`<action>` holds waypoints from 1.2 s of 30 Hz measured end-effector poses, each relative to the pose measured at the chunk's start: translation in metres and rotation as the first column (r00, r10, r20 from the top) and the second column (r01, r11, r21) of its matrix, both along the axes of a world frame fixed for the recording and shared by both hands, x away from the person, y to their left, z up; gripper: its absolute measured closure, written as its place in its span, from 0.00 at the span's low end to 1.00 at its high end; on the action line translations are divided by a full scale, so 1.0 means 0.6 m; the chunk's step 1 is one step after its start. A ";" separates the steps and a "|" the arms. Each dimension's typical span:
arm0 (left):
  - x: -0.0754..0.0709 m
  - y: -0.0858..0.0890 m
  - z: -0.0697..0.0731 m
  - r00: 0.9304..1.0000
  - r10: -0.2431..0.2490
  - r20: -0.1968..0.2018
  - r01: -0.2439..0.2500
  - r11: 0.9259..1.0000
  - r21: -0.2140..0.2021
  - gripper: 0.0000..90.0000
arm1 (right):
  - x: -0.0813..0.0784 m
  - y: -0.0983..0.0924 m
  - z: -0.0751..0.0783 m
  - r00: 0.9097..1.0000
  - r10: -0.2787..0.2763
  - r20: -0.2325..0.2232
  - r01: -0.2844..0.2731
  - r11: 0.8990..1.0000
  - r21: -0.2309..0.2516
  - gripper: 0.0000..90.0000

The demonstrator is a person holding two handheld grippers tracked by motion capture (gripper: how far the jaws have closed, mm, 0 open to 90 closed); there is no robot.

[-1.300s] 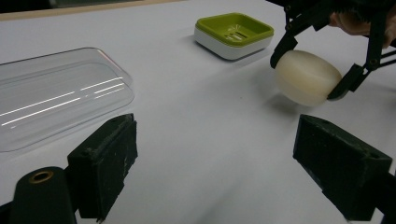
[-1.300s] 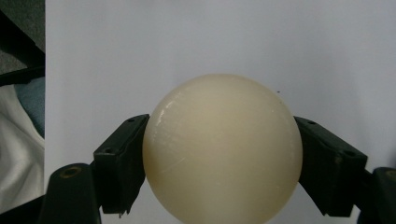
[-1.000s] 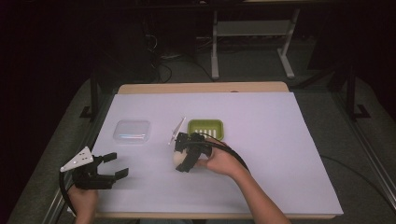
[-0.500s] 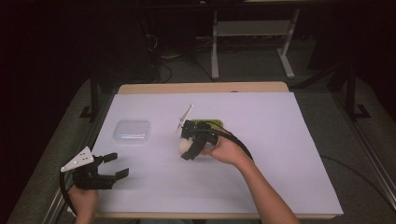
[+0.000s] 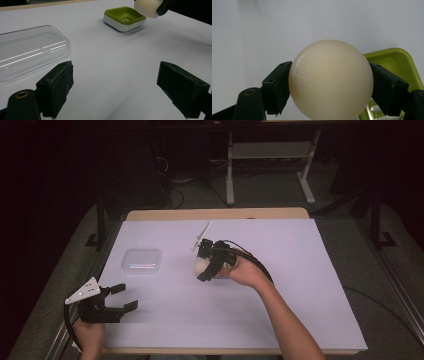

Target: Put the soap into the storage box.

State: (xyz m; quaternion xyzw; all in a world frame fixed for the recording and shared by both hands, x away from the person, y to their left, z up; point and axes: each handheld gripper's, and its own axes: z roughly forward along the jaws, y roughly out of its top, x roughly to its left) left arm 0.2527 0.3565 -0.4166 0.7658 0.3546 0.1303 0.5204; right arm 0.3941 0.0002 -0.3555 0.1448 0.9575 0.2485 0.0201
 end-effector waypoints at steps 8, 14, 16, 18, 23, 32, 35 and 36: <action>0.000 0.000 0.000 1.000 0.001 0.000 -0.001 1.000 -0.002 0.15 | 0.026 -0.012 0.001 0.999 -0.039 -0.006 0.039 0.999 -0.012 0.25; 0.000 -0.001 0.000 1.000 -0.003 -0.001 0.003 1.000 0.002 0.15 | 0.047 -0.022 -0.005 0.997 -0.076 -0.012 0.076 0.997 -0.012 0.25; 0.000 -0.001 0.000 1.000 -0.002 -0.001 0.002 1.000 0.000 0.15 | 0.049 -0.023 -0.007 0.997 -0.081 -0.014 0.081 0.997 -0.016 0.25; 0.000 -0.001 0.000 1.000 -0.002 0.000 0.002 1.000 0.000 0.15 | 0.058 -0.028 -0.014 0.996 -0.091 -0.011 0.091 0.996 -0.020 0.25; 0.001 -0.001 0.000 1.000 -0.005 0.001 0.005 1.000 0.004 0.15 | 0.068 -0.035 -0.020 0.993 -0.114 -0.024 0.113 0.993 -0.022 0.25; 0.001 -0.001 0.000 1.000 -0.009 0.002 0.009 1.000 0.007 0.15 | 0.080 -0.039 -0.032 0.990 -0.137 -0.028 0.136 0.990 -0.038 0.25; 0.001 -0.002 0.000 1.000 -0.007 0.001 0.007 1.000 0.002 0.15 | 0.085 -0.041 -0.035 0.988 -0.149 -0.028 0.148 0.988 -0.038 0.25; 0.001 -0.002 0.000 1.000 -0.009 0.001 0.009 1.000 0.005 0.15 | 0.085 -0.041 -0.035 0.988 -0.149 -0.028 0.148 0.988 -0.038 0.25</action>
